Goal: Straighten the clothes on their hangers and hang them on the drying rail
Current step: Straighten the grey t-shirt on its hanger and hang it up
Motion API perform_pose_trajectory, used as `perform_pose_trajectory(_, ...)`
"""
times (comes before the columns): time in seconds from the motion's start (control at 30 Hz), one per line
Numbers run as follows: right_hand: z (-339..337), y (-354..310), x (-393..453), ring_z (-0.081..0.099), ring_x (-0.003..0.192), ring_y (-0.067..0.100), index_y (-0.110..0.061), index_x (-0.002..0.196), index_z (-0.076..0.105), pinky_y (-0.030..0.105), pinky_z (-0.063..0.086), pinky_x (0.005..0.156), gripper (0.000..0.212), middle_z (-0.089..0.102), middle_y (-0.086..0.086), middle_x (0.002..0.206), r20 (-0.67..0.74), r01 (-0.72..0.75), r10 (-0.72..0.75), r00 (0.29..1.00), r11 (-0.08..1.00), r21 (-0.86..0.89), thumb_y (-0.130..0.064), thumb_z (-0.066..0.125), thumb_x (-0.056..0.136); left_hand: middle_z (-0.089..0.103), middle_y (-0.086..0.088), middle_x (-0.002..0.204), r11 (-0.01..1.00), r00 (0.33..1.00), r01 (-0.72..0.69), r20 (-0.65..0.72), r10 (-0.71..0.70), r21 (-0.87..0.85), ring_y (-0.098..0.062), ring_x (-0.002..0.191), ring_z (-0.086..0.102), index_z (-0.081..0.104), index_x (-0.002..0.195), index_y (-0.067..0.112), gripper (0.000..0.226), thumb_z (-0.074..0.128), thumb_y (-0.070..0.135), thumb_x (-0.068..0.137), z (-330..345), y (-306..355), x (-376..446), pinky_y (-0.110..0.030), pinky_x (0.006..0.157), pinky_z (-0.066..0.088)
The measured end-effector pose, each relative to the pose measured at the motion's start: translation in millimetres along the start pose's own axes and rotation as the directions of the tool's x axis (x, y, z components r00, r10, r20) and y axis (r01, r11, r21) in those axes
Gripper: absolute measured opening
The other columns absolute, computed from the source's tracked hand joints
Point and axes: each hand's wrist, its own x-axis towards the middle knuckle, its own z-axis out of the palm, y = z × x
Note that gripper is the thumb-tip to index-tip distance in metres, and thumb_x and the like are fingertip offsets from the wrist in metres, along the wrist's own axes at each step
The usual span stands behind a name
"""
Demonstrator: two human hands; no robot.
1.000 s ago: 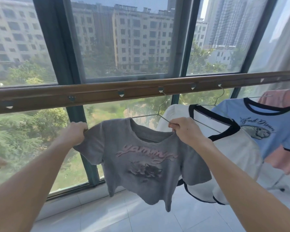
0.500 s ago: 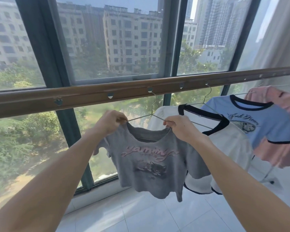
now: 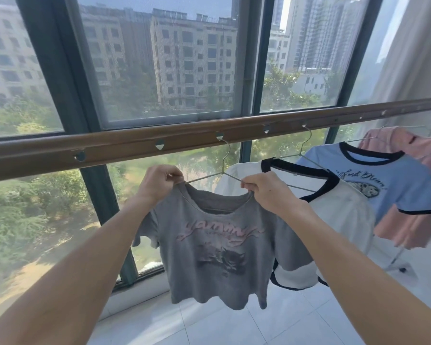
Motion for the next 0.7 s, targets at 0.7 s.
perform_pose_trajectory(0.7, -22.8, 29.6, -31.8, 0.061, 0.09, 0.028, -0.021, 0.109, 0.057, 0.037, 0.055, 0.078, 0.046, 0.058, 0.004, 0.103, 0.385, -0.213, 0.466, 0.797, 0.812, -0.543, -0.031, 0.079, 0.071, 0.07, 0.003, 0.081, 0.998, 0.958, -0.064, 0.282, 0.06, 0.005, -0.004, 0.077, 0.064, 0.074, 0.098, 0.011, 0.016, 0.06, 0.006, 0.093, 21.7, 38.4, 13.8, -0.02, 0.077, 0.046)
